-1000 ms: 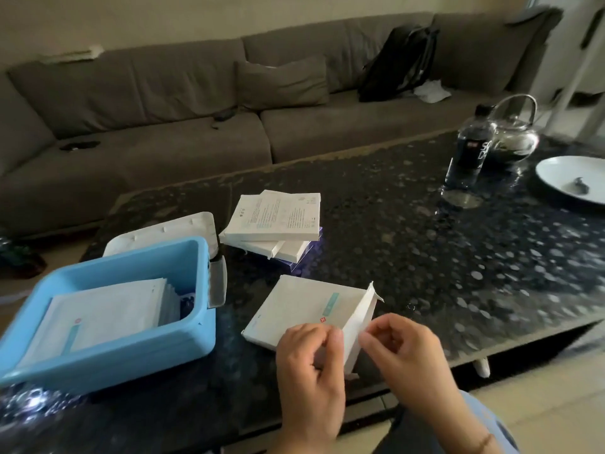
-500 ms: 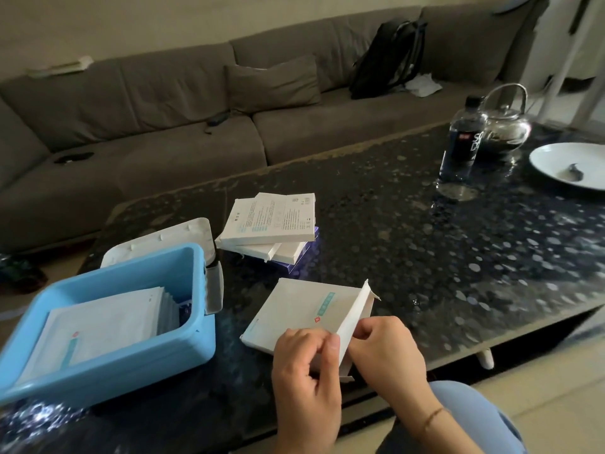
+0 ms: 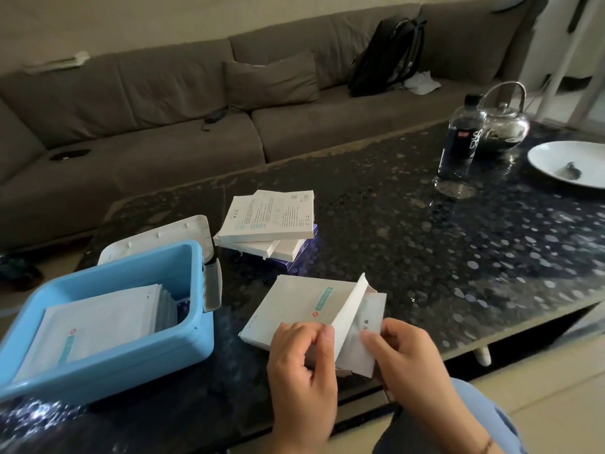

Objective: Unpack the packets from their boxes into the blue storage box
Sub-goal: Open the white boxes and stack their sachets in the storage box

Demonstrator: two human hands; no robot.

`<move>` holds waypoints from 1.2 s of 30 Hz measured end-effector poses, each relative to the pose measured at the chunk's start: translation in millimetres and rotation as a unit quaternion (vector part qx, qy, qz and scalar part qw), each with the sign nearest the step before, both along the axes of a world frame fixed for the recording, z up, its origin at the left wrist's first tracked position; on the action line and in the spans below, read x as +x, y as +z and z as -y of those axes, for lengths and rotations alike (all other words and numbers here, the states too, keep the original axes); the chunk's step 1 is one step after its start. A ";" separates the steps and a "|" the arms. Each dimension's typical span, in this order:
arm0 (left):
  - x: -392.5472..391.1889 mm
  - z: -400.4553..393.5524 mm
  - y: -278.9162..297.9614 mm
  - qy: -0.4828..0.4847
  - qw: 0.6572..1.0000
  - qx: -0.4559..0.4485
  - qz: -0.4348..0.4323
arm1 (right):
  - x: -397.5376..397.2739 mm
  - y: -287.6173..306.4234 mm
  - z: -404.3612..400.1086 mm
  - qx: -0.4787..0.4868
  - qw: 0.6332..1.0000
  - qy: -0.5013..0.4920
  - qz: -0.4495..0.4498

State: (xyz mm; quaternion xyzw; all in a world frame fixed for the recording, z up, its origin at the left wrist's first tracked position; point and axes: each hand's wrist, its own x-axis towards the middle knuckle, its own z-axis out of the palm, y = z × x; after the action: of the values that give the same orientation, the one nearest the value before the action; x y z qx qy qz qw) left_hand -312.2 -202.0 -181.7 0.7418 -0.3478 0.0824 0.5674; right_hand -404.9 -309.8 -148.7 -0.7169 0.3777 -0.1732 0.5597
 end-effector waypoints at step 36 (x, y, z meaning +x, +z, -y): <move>-9.0 -39.8 97.5 -0.154 0.659 -0.394 -0.622 | -1.8 53.5 -33.1 0.244 0.955 0.027 0.169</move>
State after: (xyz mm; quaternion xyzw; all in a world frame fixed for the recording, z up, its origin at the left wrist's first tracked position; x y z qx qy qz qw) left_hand -321.2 -162.2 -84.2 0.2632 0.0418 -0.3575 0.8951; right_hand -406.7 -276.7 -95.2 -0.5286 0.2894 -0.1792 0.7776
